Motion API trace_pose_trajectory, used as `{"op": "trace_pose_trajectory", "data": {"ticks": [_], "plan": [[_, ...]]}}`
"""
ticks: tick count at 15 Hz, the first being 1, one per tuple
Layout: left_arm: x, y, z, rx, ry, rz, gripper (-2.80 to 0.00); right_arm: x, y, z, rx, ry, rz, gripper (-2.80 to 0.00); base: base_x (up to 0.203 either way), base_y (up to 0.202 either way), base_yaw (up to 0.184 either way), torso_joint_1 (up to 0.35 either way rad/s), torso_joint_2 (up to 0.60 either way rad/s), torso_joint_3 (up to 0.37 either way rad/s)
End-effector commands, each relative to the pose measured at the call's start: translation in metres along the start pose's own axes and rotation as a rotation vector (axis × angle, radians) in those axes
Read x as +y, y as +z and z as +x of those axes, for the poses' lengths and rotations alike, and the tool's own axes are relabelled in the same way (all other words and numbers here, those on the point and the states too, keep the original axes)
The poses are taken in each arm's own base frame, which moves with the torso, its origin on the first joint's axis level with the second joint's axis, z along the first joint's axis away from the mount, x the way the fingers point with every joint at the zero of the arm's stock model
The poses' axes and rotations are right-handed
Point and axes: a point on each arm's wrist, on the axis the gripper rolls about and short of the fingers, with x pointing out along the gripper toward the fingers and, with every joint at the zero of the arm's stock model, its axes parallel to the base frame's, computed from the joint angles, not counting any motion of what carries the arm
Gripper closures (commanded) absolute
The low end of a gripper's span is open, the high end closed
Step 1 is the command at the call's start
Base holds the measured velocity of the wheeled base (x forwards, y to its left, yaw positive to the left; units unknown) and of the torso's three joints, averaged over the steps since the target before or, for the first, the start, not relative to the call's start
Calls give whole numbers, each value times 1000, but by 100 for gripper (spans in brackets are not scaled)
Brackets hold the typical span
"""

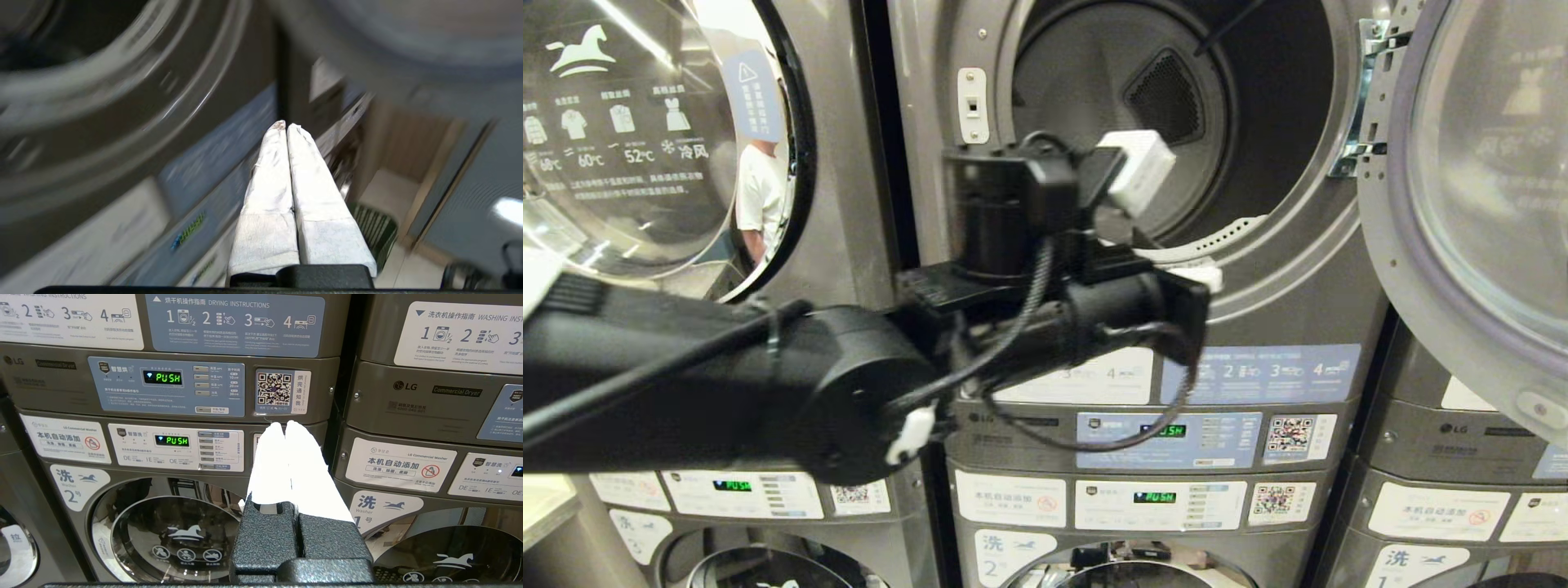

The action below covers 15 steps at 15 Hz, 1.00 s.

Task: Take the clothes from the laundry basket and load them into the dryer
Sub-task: Open the dryer

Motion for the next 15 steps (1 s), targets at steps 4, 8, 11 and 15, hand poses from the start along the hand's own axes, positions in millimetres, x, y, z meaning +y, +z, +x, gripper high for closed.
{"op": "trace_pose_trajectory", "data": {"ticks": [4,8,11,15], "plan": [[21,-36,-156,97,186,-50,0,0,0,0,-1,4,-4,0,0,0,0,0,0,0],[22,-64,-213,111,292,-148,0,0,0,0,-3,4,8,0,0,0,0,0,0,0],[26,-71,-218,124,340,-220,0,0,0,0,-3,3,8,0,0,0,0,0,0,0],[27,-93,-245,138,478,-230,0,0,0,0,-3,3,8,0,0,0,0,0,0,0]]}}
